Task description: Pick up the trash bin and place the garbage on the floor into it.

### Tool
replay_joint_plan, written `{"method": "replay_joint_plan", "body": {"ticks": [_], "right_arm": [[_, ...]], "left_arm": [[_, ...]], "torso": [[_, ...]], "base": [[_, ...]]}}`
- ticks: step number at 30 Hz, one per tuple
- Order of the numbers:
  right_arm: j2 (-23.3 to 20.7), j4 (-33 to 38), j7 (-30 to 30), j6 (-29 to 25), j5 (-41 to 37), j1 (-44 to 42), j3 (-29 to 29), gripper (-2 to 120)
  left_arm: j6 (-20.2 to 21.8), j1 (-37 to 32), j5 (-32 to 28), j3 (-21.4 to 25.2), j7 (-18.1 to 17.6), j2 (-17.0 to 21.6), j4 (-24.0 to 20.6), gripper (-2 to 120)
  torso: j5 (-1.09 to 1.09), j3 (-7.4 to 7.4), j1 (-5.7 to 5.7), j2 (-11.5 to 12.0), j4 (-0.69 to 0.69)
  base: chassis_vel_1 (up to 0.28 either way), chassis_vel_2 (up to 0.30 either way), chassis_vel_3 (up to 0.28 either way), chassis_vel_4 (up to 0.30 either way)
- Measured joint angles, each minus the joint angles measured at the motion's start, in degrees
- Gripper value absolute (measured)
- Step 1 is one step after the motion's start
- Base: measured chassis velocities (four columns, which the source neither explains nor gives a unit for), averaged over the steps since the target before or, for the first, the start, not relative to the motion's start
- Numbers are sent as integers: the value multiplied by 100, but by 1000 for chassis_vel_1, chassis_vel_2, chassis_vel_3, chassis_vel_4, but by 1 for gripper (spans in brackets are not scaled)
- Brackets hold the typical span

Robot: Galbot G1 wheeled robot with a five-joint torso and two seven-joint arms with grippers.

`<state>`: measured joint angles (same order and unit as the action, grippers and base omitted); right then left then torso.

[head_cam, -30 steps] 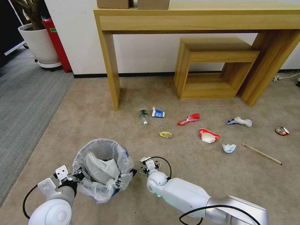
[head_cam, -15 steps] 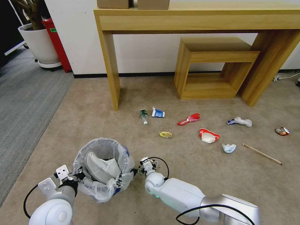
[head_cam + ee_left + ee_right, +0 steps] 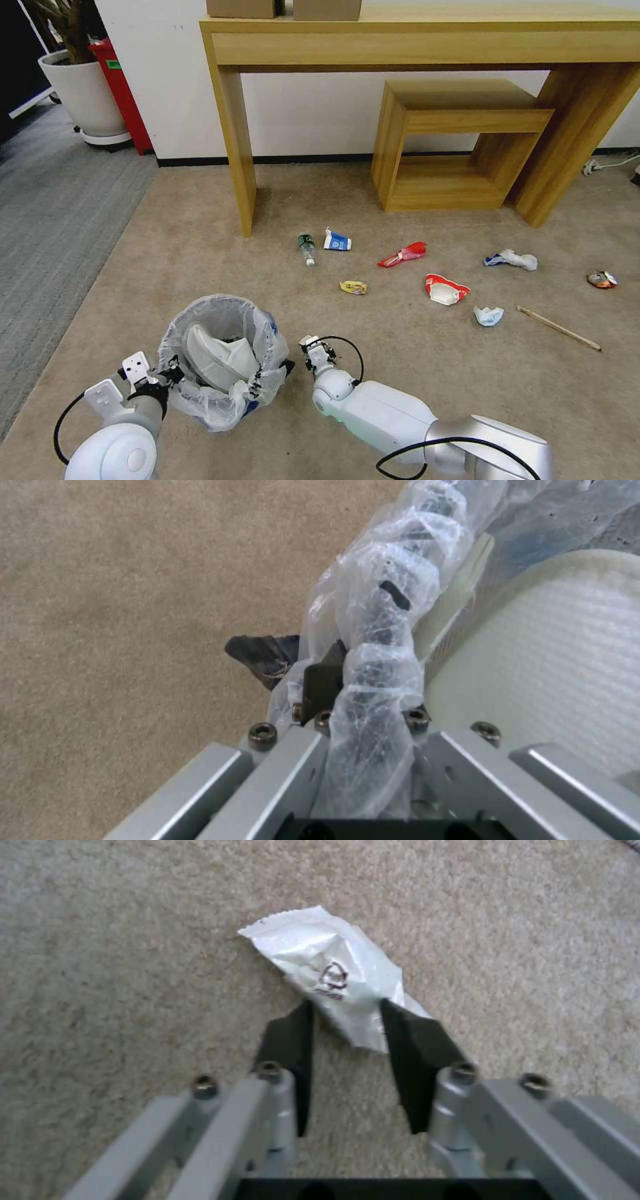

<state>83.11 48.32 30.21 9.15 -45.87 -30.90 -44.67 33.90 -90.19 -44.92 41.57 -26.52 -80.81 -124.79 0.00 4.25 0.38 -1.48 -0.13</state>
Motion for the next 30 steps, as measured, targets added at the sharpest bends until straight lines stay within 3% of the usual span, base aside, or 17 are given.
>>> {"method": "replay_joint_plan", "body": {"ticks": [9,21,30], "right_arm": [[-33,-54,-121,-153,129,-29,-8,0],[-374,569,-122,-314,115,-130,116,0],[-1324,2425,8,-475,103,-367,726,0]], "left_arm": [[-20,21,19,-15,1,-6,49,0],[-32,82,60,-37,6,-13,183,0],[-36,171,64,-40,-12,0,320,0]], "torso": [[0,0,0,-1,0],[0,0,0,0,0],[1,0,0,0,0]], "base": [[0,0,0,0],[0,0,0,0],[0,0,0,0]]}}
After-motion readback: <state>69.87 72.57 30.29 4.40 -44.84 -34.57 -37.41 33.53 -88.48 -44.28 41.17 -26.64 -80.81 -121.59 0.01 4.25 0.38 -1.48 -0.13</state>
